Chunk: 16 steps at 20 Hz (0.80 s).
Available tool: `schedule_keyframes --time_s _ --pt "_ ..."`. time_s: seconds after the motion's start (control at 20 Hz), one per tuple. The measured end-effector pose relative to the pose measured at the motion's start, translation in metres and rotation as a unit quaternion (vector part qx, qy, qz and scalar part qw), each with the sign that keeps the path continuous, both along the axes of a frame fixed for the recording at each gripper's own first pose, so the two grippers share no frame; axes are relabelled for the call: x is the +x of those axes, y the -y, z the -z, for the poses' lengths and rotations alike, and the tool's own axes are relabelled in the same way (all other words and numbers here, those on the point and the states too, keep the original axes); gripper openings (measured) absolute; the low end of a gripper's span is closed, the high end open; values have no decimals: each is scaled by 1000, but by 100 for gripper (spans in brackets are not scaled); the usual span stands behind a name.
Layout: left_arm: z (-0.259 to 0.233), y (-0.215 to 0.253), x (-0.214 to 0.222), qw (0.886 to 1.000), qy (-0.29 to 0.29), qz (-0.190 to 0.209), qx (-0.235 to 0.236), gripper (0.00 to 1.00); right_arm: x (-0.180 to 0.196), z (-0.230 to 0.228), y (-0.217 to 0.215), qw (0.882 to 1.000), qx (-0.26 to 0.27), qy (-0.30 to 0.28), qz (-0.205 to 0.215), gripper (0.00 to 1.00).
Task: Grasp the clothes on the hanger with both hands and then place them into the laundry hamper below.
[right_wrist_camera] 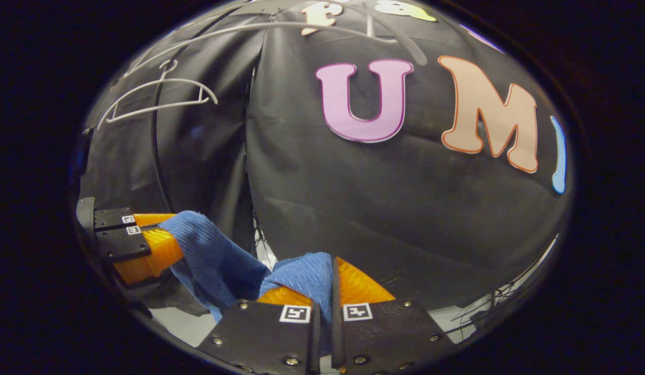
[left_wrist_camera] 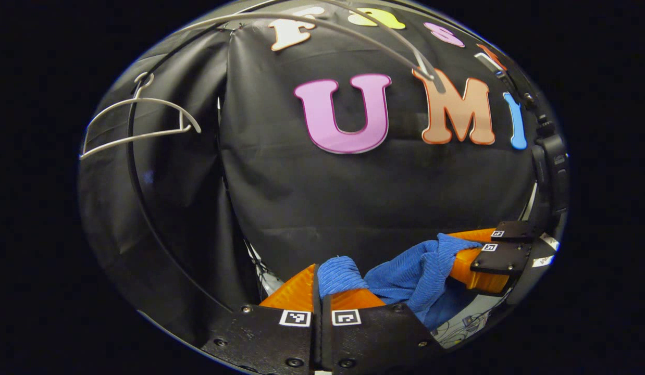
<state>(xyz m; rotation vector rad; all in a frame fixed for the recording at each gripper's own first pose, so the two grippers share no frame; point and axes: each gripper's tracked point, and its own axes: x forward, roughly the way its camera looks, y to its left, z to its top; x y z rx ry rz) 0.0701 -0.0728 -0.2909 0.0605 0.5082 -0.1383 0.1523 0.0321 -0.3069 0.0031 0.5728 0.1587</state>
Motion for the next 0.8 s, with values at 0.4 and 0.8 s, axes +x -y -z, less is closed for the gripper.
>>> schedule_keyframes --time_s 0.4,0.8 --pt "56 -1 -30 997 -65 17 23 1 -13 19 4 998 -13 -56 -2 8" --pt "91 -4 -59 992 -113 29 42 1 -16 24 4 995 -21 -100 -7 9"
